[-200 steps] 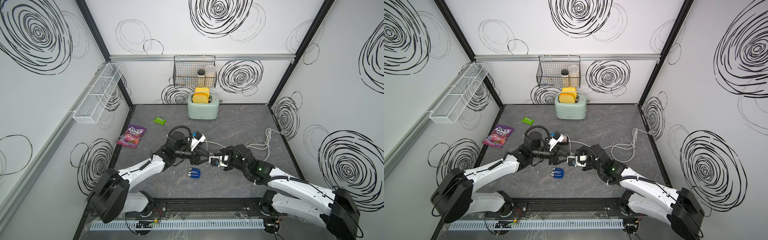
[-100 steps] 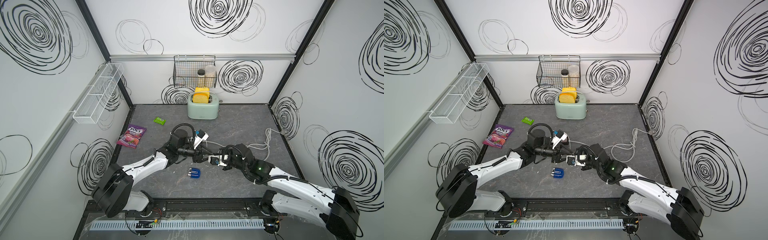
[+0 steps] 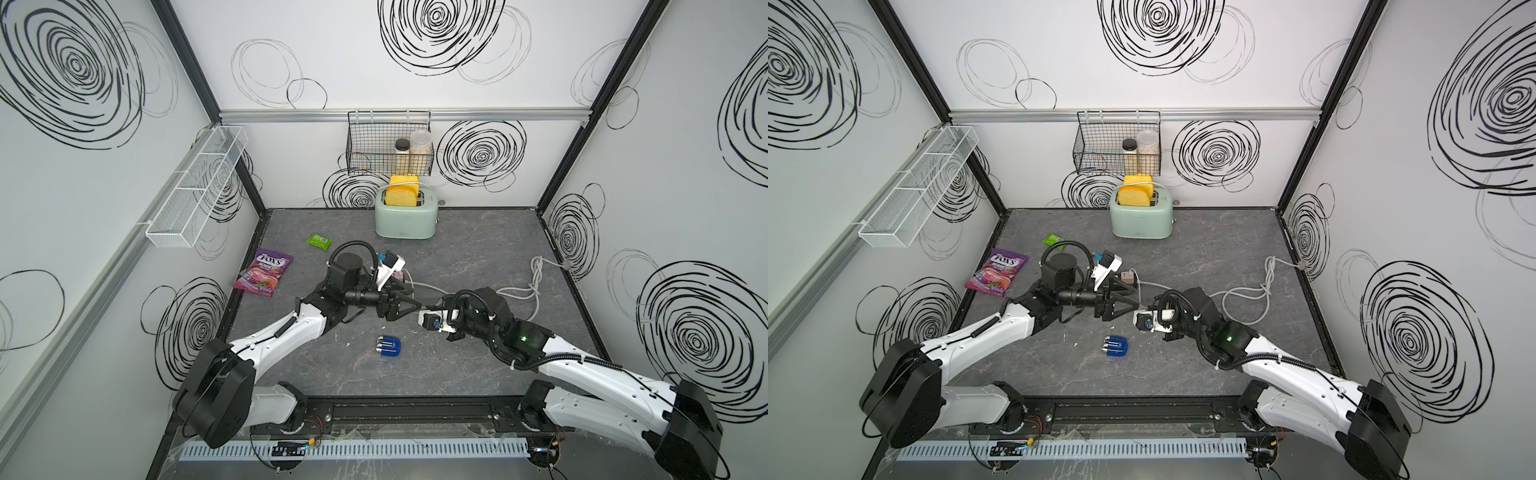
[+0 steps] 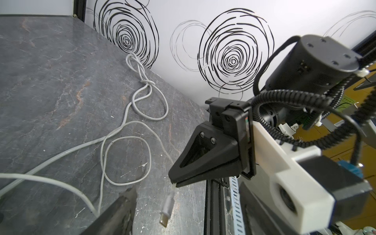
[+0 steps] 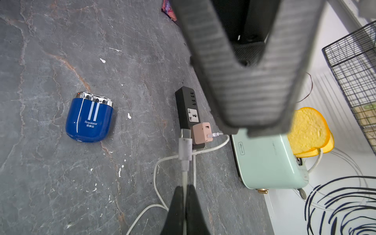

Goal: Charge the electric shaver
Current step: Pick up the charging cable from the center of the board.

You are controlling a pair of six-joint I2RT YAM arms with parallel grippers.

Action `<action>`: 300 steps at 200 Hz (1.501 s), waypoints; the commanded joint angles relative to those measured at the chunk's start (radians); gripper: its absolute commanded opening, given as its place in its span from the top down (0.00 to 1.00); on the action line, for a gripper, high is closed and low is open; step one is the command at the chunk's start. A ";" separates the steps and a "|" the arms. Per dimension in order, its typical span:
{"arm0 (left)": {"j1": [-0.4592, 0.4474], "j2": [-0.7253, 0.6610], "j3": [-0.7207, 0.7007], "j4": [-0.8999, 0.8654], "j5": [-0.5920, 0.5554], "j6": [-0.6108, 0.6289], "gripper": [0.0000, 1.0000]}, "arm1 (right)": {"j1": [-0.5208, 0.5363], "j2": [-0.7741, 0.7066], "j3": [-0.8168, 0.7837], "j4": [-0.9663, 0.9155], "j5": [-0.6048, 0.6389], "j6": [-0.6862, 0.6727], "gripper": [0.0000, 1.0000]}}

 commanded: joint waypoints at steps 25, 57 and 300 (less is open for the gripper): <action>0.001 0.024 0.002 -0.038 0.038 0.037 0.19 | -0.002 0.000 0.028 0.024 -0.044 0.000 1.00; -0.009 0.051 0.006 -0.043 0.063 0.043 0.27 | 0.000 0.003 0.023 0.060 -0.045 0.002 1.00; -0.002 0.089 0.029 -0.021 0.127 0.018 0.81 | 0.013 -0.011 -0.031 0.093 -0.006 0.025 1.00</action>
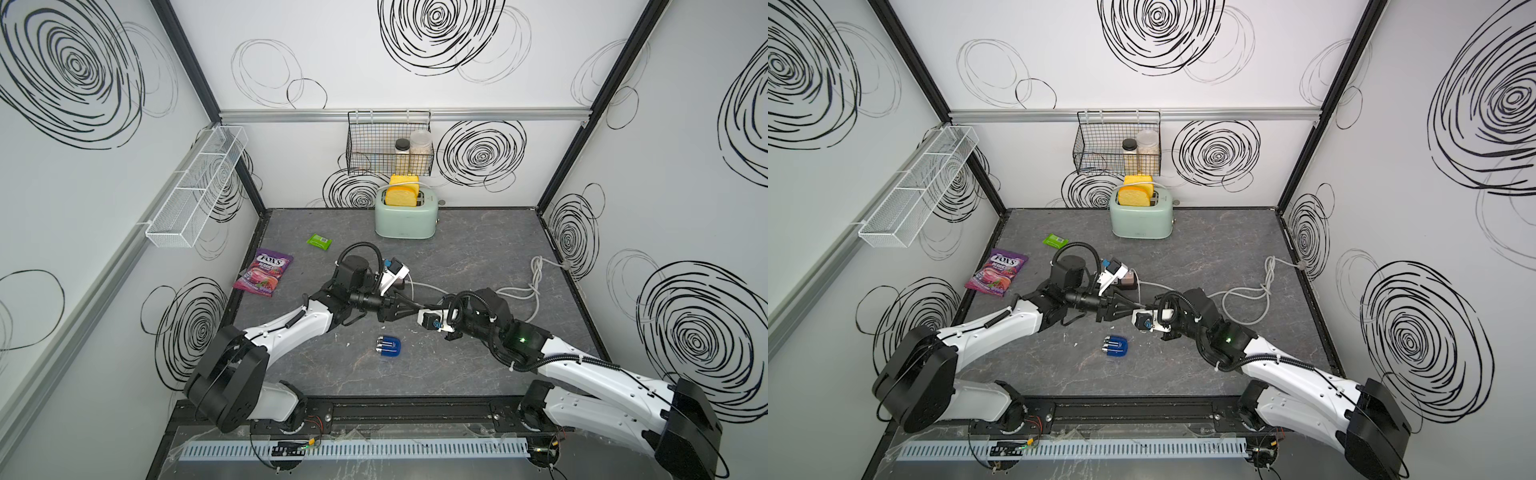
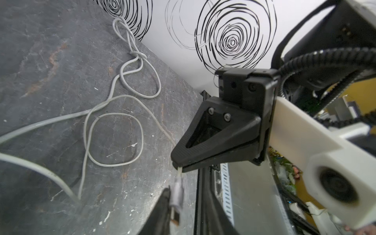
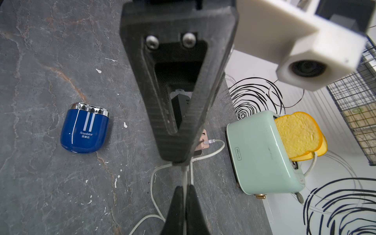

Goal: Charge the electric shaver
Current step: Pick up the charging cable from the center of the board.

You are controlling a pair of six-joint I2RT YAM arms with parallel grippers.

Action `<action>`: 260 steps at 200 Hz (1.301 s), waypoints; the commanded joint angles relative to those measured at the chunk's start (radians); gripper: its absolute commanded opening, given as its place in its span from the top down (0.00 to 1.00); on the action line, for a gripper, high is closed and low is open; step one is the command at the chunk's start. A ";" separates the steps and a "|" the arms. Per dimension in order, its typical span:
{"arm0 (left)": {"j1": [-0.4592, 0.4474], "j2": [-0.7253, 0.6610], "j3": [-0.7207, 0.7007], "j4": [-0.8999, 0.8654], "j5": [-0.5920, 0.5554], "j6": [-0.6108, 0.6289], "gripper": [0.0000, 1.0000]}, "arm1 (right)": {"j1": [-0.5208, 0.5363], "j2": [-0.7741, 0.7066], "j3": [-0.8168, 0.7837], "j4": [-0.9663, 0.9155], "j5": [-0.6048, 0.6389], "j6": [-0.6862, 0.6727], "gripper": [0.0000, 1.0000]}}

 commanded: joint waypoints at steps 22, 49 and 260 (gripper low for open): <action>-0.001 0.015 0.035 0.032 0.062 0.005 0.95 | 0.006 -0.009 -0.010 0.043 -0.008 0.014 1.00; -0.001 0.017 0.045 0.008 0.068 0.017 1.00 | 0.006 -0.024 -0.040 0.130 -0.016 0.045 0.91; 0.084 -0.011 0.062 0.029 0.130 -0.060 0.61 | -0.012 -0.038 -0.126 0.308 -0.061 0.101 1.00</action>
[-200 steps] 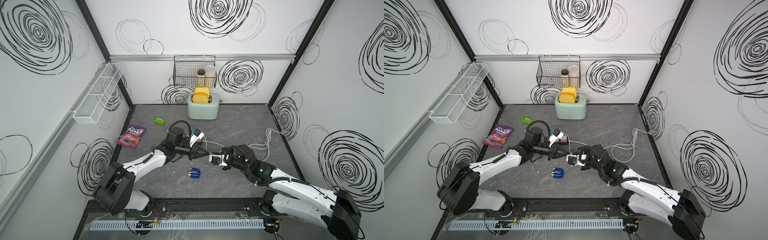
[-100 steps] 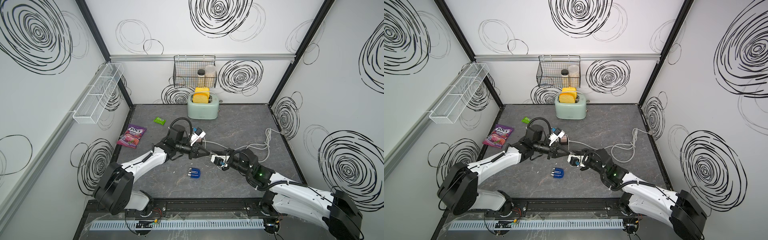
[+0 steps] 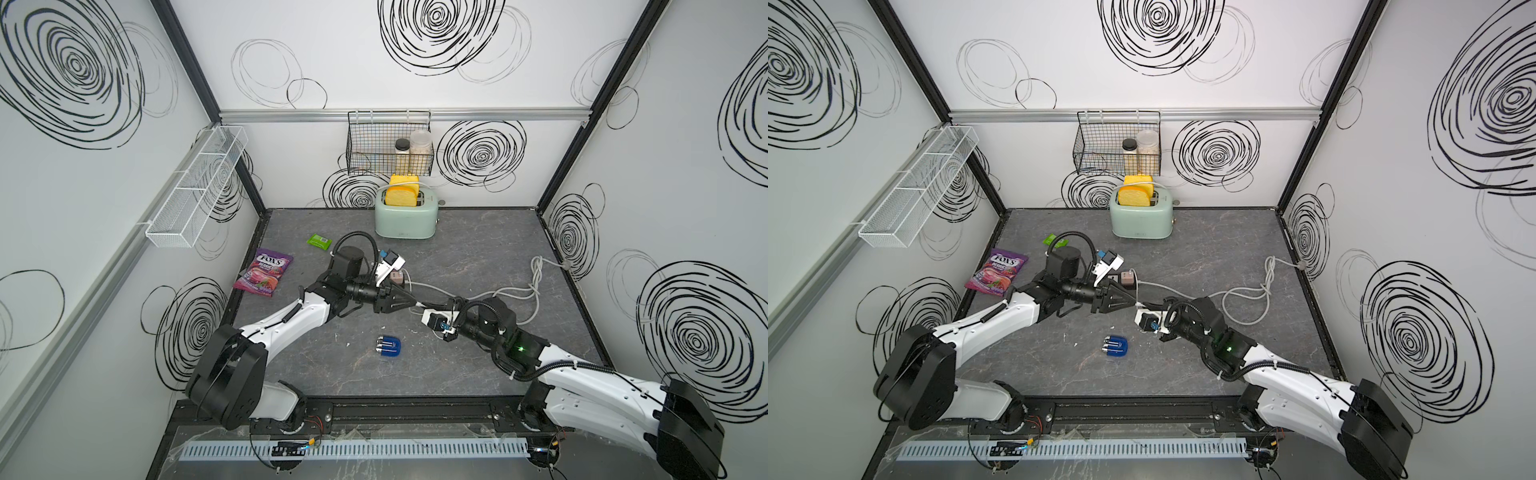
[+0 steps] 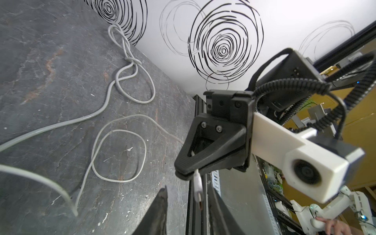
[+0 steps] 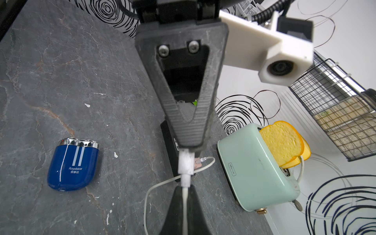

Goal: Charge the electric shaver
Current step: Pick up the charging cable from the center of the board.

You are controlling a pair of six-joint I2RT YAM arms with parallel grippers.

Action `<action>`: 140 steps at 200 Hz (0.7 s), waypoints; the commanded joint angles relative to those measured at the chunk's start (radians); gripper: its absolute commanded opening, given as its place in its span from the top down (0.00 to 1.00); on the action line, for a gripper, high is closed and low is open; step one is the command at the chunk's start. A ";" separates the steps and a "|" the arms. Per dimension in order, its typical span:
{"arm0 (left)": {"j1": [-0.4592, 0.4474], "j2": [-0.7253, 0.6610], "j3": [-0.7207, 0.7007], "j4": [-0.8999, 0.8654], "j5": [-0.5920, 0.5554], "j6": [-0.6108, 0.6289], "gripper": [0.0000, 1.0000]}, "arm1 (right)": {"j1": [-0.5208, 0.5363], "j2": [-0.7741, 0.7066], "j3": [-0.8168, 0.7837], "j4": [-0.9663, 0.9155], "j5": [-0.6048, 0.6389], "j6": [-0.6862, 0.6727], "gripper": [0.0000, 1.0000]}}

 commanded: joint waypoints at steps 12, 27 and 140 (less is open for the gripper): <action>0.009 -0.014 -0.012 0.092 0.041 -0.047 0.61 | -0.004 -0.010 0.016 0.001 -0.025 0.004 1.00; 0.000 -0.008 -0.011 0.089 0.045 -0.048 0.61 | -0.005 0.000 0.022 0.002 -0.025 0.004 1.00; -0.038 0.035 0.021 -0.011 0.062 0.012 0.67 | -0.003 0.015 0.034 0.010 0.008 0.000 1.00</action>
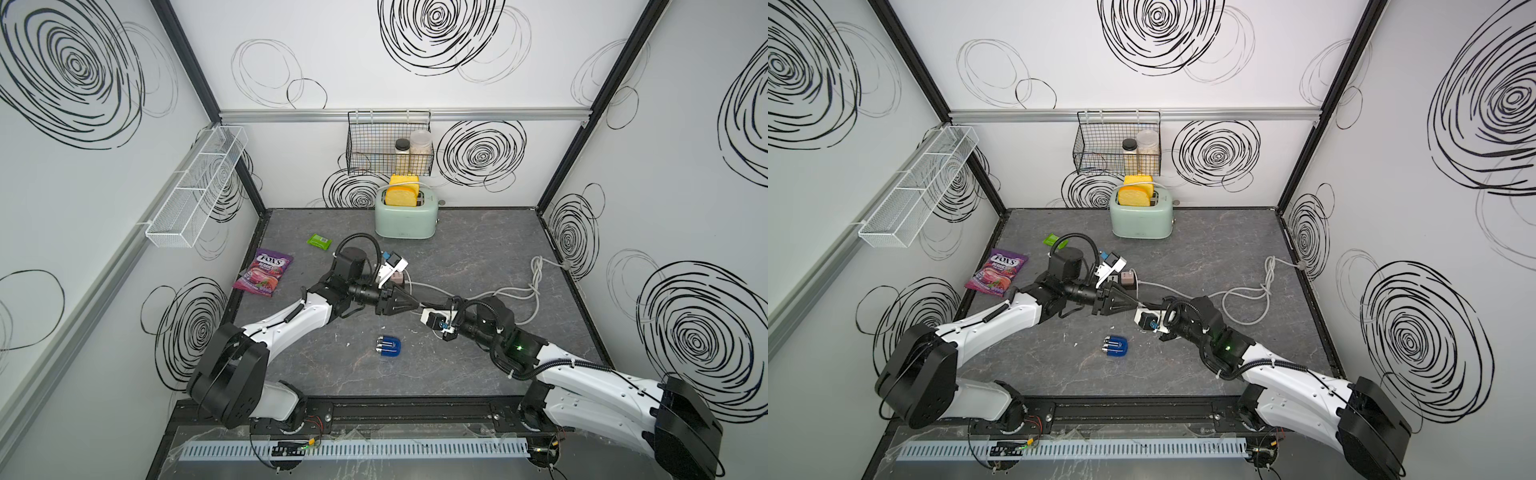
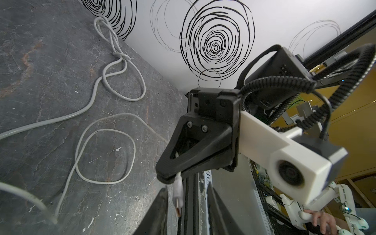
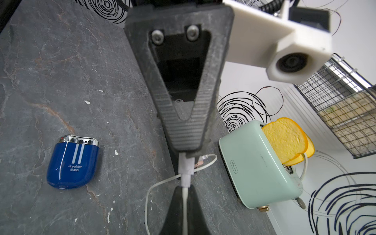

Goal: Charge the electric shaver
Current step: Pick up the charging cable from the center of the board.

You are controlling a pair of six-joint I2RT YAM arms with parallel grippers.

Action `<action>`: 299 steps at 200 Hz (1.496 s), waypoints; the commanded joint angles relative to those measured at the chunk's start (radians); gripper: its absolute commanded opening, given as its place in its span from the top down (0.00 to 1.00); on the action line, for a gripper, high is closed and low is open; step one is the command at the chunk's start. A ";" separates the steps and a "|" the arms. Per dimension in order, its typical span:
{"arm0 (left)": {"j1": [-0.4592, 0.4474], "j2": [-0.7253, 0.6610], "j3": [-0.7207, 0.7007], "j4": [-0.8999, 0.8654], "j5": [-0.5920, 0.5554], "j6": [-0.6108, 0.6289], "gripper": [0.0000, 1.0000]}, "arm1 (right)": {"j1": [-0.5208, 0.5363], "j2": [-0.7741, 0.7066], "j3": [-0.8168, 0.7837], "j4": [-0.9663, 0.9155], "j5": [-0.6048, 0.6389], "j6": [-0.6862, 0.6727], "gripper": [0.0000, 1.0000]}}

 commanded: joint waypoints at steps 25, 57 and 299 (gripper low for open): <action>-0.004 0.026 0.028 -0.009 0.030 0.025 0.81 | -0.003 -0.005 0.032 -0.001 -0.003 -0.004 1.00; 0.002 0.025 0.033 -0.004 0.027 0.021 0.95 | -0.001 -0.013 0.023 0.001 -0.006 -0.003 1.00; 0.051 0.057 0.100 -0.019 0.129 -0.067 1.00 | -0.042 0.021 -0.086 0.396 -0.118 0.028 0.79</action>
